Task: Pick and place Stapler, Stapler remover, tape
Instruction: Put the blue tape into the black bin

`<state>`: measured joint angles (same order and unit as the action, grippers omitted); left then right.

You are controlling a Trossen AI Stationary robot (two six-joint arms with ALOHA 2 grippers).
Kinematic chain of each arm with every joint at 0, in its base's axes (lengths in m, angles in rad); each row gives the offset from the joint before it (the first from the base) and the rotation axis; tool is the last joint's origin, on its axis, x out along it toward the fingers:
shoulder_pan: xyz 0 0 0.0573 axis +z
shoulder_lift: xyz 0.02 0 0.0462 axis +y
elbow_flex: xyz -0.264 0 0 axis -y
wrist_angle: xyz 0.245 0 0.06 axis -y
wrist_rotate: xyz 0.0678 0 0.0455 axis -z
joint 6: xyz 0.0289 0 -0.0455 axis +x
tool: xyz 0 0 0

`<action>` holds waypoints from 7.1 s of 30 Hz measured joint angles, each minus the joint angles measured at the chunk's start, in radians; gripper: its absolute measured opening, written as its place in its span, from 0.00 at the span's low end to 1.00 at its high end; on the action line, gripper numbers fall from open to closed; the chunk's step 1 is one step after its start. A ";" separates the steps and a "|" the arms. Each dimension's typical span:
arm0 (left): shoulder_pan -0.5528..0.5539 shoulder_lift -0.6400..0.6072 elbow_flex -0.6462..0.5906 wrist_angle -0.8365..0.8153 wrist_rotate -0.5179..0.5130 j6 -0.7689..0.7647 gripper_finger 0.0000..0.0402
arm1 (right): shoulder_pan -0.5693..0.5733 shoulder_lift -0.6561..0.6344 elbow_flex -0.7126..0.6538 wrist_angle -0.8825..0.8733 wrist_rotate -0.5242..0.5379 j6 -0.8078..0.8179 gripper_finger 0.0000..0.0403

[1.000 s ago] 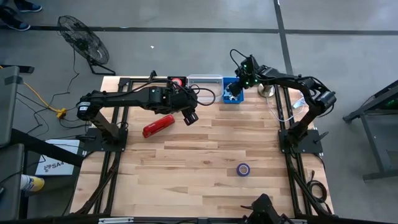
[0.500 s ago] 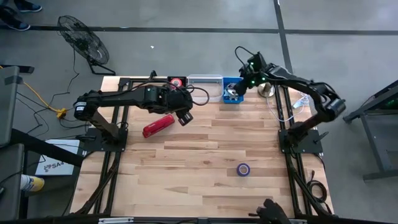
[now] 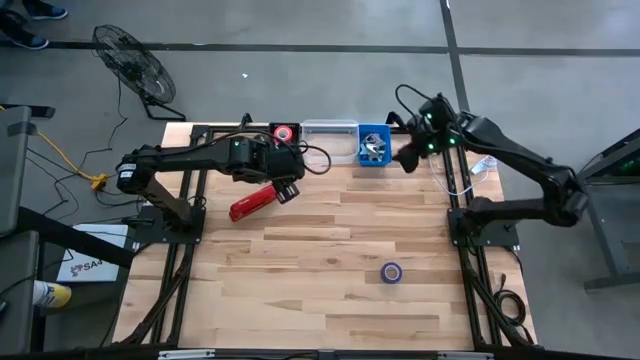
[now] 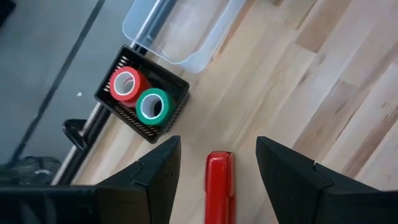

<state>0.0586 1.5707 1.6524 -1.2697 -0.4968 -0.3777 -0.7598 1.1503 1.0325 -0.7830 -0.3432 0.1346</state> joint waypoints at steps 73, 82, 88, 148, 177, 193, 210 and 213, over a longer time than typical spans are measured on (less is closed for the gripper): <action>0.000 0.001 0.000 -0.012 0.075 0.165 0.51 | 1.253 0.514 -0.055 -0.074 0.318 1.508 0.52; 0.000 0.001 0.000 -0.012 0.076 0.165 0.51 | 1.266 0.507 -0.181 0.107 0.272 1.570 0.52; 0.000 0.001 0.000 -0.012 0.077 0.165 0.51 | 1.267 0.508 -0.180 0.104 0.268 1.569 0.47; -0.001 0.020 0.002 1.053 0.561 0.073 0.51 | 0.853 -0.308 -0.182 0.701 0.699 -0.008 0.08; -0.022 0.117 0.000 1.232 0.588 -0.030 0.51 | 0.648 -0.203 -0.182 0.916 0.313 -0.090 0.08; -0.039 0.117 0.000 1.229 0.573 -0.018 0.34 | 0.603 -0.169 -0.182 0.958 0.326 -0.038 0.08; -0.038 0.117 0.000 1.214 0.588 0.023 0.09 | 0.603 -0.169 -0.182 0.954 0.337 -0.046 0.16; -0.039 0.117 0.000 1.212 0.584 0.022 0.09 | 0.602 -0.169 -0.182 0.952 0.345 -0.041 0.29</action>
<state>0.0194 1.6878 1.6527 -0.0574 0.0877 -0.3559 -0.1574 0.9815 0.8505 0.1692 0.0019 0.0931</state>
